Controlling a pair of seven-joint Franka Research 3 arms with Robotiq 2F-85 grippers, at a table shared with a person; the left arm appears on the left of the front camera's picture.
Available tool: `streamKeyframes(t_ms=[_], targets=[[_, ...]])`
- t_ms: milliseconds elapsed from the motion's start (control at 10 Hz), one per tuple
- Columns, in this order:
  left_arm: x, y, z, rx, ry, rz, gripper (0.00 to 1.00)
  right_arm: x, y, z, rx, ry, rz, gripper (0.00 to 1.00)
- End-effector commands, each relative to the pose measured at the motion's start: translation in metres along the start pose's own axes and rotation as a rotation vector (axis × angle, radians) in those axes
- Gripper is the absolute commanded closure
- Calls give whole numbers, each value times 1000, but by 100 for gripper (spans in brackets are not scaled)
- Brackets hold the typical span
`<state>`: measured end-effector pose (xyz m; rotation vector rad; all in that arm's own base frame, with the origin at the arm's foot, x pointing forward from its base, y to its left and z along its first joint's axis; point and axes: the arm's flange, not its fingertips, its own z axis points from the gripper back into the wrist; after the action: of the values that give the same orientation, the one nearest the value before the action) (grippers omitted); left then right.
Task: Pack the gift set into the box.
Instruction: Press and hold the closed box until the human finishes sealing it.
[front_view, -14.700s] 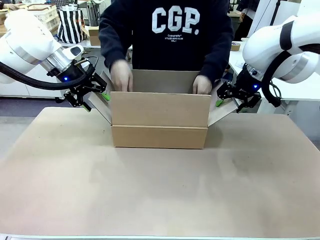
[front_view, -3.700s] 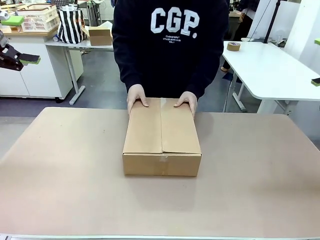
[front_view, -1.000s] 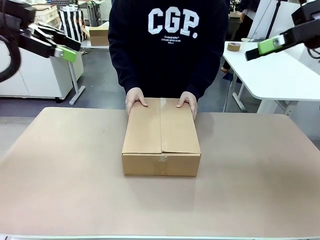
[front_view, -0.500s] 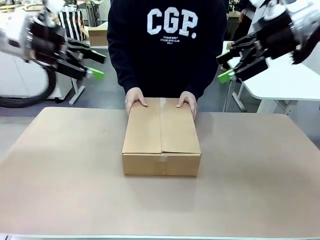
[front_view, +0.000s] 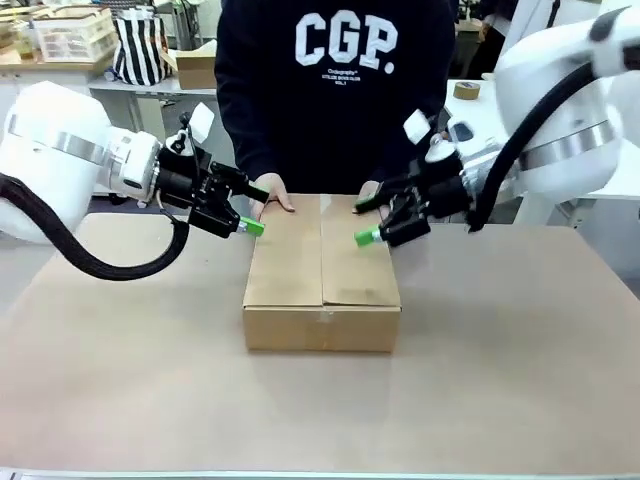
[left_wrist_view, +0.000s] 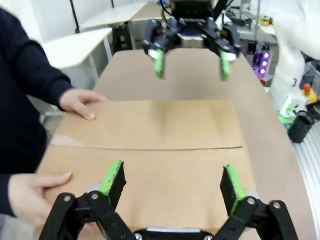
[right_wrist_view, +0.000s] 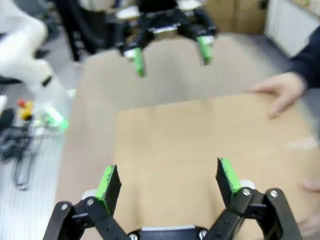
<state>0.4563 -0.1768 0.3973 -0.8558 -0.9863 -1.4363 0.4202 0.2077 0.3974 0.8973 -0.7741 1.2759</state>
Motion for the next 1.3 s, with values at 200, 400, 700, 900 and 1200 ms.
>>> streamKeyframes(t_ms=[200,400,700,900,1200], targets=[[-2,2,-1,-1,1,5,0,-8,-5,-1,11,-1,-9,0],[2,1,-25,25,-146,-140,0,-18,-34,-18,-35,-127,108,0],[-27,6,-44,-49,-159,-126,0,-39,-52,-40,-32,-140,58,0],[-42,11,-55,-114,-174,-114,0,-50,-59,-41,23,-153,55,0],[-72,22,-66,-112,-115,-33,0,-71,-66,-35,36,-138,87,0]])
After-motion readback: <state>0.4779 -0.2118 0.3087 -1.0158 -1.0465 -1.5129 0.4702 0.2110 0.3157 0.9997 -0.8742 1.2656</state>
